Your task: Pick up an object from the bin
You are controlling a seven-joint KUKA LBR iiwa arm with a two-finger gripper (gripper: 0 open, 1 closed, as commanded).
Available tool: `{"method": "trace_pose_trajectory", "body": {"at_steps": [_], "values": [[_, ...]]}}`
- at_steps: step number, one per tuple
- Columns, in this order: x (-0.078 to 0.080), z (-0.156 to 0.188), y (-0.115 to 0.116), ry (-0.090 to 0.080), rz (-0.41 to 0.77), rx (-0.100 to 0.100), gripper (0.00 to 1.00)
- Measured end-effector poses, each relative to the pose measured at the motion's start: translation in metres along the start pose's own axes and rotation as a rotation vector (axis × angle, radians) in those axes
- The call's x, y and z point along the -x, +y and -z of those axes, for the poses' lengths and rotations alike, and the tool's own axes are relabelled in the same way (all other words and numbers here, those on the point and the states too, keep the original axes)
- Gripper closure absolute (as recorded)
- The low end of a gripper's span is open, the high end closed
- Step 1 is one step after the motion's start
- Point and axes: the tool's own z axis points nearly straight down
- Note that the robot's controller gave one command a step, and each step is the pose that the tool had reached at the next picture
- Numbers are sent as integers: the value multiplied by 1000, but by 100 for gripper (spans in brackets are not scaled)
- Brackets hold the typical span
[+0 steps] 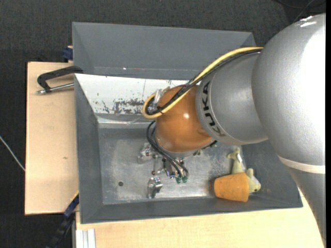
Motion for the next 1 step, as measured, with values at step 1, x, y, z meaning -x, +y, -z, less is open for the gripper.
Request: {"method": "trace_pose_trajectory", "body": {"at_steps": [1], "values": [[87, -3, -82, -17, 220, 5, 0]]}}
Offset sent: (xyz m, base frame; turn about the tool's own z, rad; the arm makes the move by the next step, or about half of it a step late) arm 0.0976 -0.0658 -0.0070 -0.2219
